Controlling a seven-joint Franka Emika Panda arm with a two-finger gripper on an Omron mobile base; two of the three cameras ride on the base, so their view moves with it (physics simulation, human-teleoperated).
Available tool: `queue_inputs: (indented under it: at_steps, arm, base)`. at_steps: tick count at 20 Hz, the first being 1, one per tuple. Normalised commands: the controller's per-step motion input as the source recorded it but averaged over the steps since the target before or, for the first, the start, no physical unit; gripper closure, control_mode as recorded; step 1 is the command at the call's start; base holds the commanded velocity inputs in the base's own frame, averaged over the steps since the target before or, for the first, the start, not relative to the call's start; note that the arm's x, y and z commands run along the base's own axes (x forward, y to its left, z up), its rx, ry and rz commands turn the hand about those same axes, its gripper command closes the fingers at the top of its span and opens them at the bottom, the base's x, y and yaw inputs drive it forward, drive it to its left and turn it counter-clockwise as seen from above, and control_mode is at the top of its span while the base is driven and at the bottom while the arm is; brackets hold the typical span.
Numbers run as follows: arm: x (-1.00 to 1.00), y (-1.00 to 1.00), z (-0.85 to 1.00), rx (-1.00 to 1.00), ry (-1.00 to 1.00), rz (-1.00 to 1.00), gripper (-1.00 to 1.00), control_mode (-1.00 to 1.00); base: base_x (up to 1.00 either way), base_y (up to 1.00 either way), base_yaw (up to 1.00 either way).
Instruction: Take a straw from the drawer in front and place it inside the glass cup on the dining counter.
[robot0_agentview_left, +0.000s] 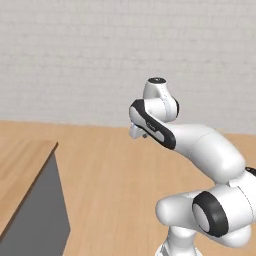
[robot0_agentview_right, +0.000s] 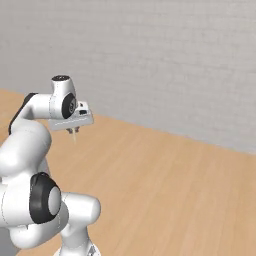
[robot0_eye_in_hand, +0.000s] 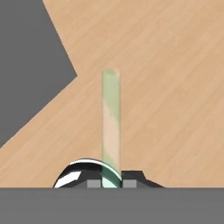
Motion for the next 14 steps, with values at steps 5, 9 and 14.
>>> queue_inputs:
  at_steps: [5, 9, 14]
  arm:
    - [0.0, 0.0, 0.0, 0.0, 0.0, 0.0, 1.0, 1.0]
    - [0.0, 0.0, 0.0, 0.0, 0.0, 0.0, 1.0, 1.0]
    - [0.0, 0.0, 0.0, 0.0, 0.0, 0.0, 1.0, 1.0]
  base:
    - [1.0, -0.51, 0.5]
    - [1.0, -0.48, 0.52]
    - [0.89, -0.51, 0.57]
